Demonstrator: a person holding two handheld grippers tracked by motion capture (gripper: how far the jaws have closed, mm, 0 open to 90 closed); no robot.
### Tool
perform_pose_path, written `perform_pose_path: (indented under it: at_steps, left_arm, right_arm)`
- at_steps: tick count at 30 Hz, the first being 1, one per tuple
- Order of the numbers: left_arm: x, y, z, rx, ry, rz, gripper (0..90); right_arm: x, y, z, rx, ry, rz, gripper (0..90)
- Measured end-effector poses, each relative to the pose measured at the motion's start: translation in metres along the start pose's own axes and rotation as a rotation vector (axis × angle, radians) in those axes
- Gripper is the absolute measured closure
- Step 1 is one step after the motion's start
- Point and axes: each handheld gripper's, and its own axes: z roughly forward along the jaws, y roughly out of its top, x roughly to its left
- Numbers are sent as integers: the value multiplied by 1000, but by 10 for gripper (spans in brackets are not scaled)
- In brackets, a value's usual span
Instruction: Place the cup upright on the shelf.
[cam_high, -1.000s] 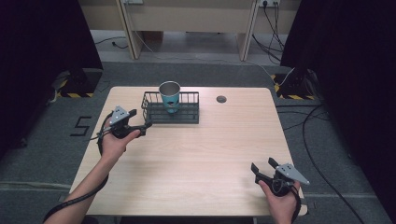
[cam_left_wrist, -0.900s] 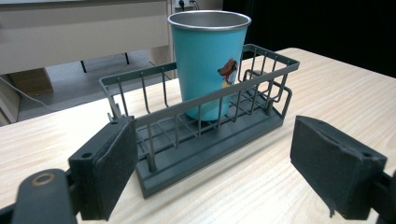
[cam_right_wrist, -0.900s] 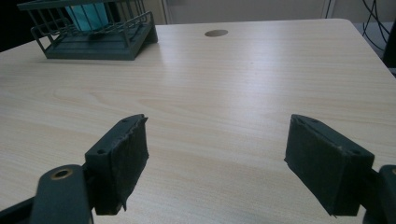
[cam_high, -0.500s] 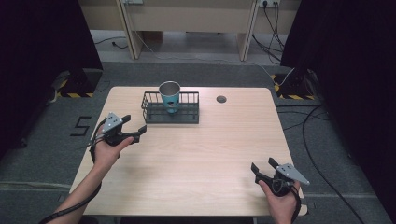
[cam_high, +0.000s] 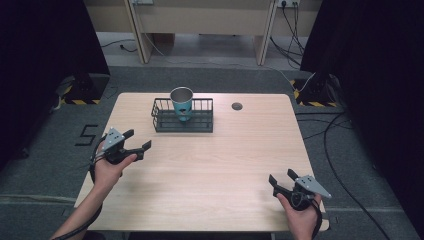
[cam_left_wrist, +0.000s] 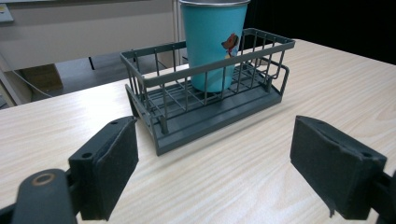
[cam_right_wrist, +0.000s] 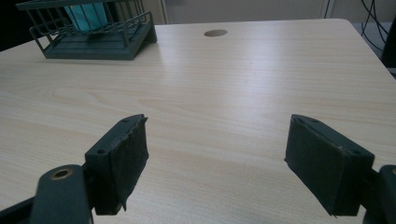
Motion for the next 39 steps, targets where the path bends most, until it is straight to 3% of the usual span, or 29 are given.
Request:
perform_pose_path:
  at_steps: [20,32,33,39]
  left_arm:
    - [5,-36,-26,36,25,-45,147]
    - [12,-55,-37,34,86,-67,149]
    - [12,-56,-38,34,86,-72,149]
    - [11,-57,-38,32,75,-66,149]
  right_arm:
    - [0,0,0,3,-3,-2,217]
    - [1,0,0,6,2,-6,217]
    - [0,0,1,3,2,-22,217]
    - [0,0,0,6,3,-6,212]
